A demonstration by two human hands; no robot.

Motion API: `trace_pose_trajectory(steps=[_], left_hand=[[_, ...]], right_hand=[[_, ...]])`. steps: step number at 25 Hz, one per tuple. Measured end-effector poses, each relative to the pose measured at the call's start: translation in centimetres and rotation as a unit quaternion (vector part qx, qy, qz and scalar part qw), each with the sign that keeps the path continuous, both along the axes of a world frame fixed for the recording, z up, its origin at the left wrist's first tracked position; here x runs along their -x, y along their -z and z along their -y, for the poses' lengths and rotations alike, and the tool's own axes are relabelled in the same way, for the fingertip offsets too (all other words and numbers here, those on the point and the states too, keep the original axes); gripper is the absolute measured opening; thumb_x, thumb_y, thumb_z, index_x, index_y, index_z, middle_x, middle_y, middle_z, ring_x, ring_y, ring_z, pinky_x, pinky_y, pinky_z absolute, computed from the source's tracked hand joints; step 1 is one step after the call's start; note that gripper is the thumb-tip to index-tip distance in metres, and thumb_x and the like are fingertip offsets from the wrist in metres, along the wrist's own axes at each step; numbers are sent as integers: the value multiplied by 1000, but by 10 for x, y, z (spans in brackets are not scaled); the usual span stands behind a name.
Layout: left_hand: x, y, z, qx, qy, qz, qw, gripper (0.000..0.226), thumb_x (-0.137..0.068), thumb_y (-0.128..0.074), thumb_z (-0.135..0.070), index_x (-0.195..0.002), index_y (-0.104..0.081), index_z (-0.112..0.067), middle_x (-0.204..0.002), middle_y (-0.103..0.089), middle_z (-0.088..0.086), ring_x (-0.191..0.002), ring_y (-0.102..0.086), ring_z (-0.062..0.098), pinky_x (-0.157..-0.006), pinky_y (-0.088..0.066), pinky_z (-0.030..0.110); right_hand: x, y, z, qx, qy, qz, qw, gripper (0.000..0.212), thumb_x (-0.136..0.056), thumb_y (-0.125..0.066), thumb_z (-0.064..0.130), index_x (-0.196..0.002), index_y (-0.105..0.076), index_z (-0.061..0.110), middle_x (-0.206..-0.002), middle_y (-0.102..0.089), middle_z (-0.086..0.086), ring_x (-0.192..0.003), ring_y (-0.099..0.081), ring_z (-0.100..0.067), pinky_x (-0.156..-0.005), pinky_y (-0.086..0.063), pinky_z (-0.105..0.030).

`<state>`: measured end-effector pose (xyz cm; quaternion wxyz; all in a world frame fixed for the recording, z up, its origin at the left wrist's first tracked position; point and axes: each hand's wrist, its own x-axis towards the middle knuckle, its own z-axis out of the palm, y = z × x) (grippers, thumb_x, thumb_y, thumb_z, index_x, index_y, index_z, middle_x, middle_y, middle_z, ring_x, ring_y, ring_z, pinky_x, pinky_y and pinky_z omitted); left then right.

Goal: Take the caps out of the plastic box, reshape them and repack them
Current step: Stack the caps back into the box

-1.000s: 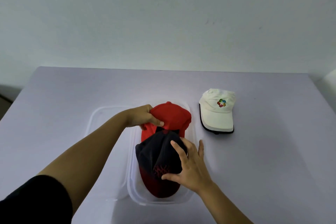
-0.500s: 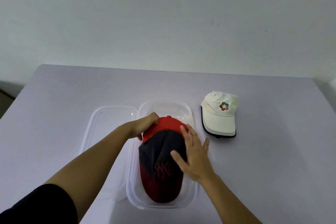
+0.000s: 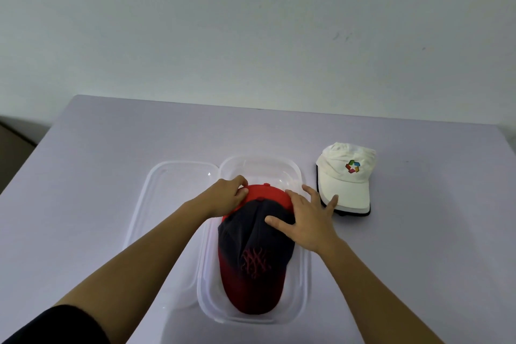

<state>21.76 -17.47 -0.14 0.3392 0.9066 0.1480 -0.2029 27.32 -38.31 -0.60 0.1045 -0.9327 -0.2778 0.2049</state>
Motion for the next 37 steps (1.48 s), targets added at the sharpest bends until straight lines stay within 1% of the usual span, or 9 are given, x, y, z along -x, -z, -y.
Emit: trace_pose_trajectory(steps=[4, 8, 11, 17, 22, 26, 30, 34, 37], left_hand=[[12, -8, -8, 100, -11, 29, 994, 24, -91, -50, -43, -108, -47, -26, -101, -61, -6, -82, -60, 12, -80, -48, 30], [24, -14, -24, 84, 80, -12, 993, 11, -82, -62, -37, -74, -59, -29, -114, -55, -12, -106, -53, 11, -99, -42, 34], [24, -11, -25, 23, 113, -4, 993, 24, -90, -58, -32, -67, -52, -33, -121, -50, -8, -108, -51, 13, -97, -40, 29], [22, -3, -18, -43, 135, 25, 990, 21, -98, -43, -29, -80, -45, -18, -74, -46, -7, -68, -43, 6, -63, -33, 17], [26, -8, -35, 22, 114, -4, 993, 7, -87, -59, -24, -83, -61, -29, -108, -60, -8, -99, -55, 9, -90, -43, 21], [24, -3, -34, -28, 145, 8, 989, 7, -86, -61, -19, -82, -56, -24, -100, -58, -6, -92, -54, 12, -87, -44, 26], [20, -18, -29, 80, 1, 74, 994, 30, -80, -59, -6, -104, -46, -19, -119, -55, -4, -109, -54, 14, -94, -45, 27], [-16, -42, -2, 89, -87, 217, 968, 41, -85, -53, -7, -124, -42, -15, -127, -50, -4, -112, -53, 10, -91, -41, 17], [-62, -50, 30, 136, -102, 221, 960, 42, -87, -54, -11, -127, -47, -19, -123, -54, -8, -107, -58, 9, -84, -46, 13]], right_hand=[[3, 3, 4, -66, 22, -34, 997, 64, -76, -39, 75, -124, -37, 33, -136, -45, 9, -143, -13, -18, -106, 7, -68], [0, 6, 4, -69, 27, -63, 995, 26, -88, -38, 60, -97, -43, 36, -127, -51, 12, -143, -12, -18, -107, 2, -68], [-3, 7, 3, -51, 28, -60, 996, 26, -92, -35, 55, -88, -45, 32, -123, -52, 13, -142, -15, -17, -107, -1, -68], [-4, 4, 3, 12, 8, -5, 1000, 33, -97, -24, 49, -101, -51, 29, -118, -57, 13, -140, -19, -19, -106, -1, -69], [-6, 9, 9, -33, 7, -35, 999, 28, -98, -29, 42, -108, -52, 28, -127, -50, 12, -138, -24, -16, -108, -6, -67], [-5, 11, 11, -55, 4, -13, 998, 21, -97, -39, 33, -113, -51, 27, -128, -48, 9, -134, -29, -16, -111, -9, -63], [-6, 16, 15, -206, 27, 6, 978, 38, -94, -47, 33, -131, -42, 21, -142, -42, 0, -135, -33, -19, -115, -18, -50], [-22, 29, 30, -277, 146, 42, 949, 54, -91, -55, 31, -137, -35, 12, -149, -32, -10, -138, -29, -24, -113, -29, -41], [-38, 41, 47, -273, 241, 83, 928, 61, -86, -62, 22, -137, -34, 4, -150, -28, -17, -139, -27, -31, -112, -27, -40]])
